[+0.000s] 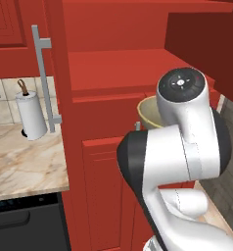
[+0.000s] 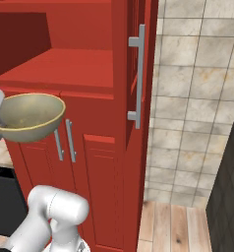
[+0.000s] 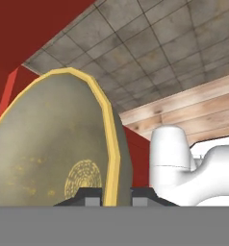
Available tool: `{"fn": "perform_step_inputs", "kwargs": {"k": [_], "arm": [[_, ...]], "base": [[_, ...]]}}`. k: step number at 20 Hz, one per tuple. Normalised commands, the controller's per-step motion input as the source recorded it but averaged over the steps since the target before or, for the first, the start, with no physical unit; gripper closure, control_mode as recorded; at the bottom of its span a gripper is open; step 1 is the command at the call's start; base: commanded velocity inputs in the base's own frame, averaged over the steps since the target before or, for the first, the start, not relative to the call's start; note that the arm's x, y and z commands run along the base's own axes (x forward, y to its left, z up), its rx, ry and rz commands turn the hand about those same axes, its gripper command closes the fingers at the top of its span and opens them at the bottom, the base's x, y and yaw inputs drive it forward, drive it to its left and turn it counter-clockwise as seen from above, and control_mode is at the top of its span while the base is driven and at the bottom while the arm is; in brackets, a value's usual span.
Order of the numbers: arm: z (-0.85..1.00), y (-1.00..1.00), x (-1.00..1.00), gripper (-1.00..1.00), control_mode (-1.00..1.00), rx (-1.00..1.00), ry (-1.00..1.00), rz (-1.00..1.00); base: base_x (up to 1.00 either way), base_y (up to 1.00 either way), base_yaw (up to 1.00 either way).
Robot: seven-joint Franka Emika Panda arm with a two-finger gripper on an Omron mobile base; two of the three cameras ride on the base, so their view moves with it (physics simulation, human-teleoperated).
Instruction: Retrieve the bowl from the cabinet, then place the raw meat into the bowl to avoid contamination.
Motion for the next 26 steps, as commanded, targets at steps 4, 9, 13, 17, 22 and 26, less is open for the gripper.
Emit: {"fn": "perform_step_inputs", "kwargs": {"k": [4, 9, 13, 17, 22, 26], "arm": [[-0.11, 0.00, -0.65, 1.00, -1.00, 0.03, 0.01, 0.00], [-0.08, 0.01, -0.34, 1.00, -1.00, 0.01, 0.01, 0.00], [0.00, 0.00, 0.08, 1.00, -1.00, 0.00, 0.00, 0.00], [0.00, 0.00, 0.00, 1.00, -1.00, 0.00, 0.00, 0.00], [0.00, 0.00, 0.00, 1.00, -1.00, 0.00, 0.00, 0.00], [0.00, 0.00, 0.00, 1.00, -1.00, 0.00, 0.00, 0.00]], "base": [[0.00, 0.00, 0.00], [0.00, 0.00, 0.00], [0.00, 0.00, 0.00], [0.00, 0.00, 0.00], [0.00, 0.00, 0.00], [0.00, 0.00, 0.00]]}}
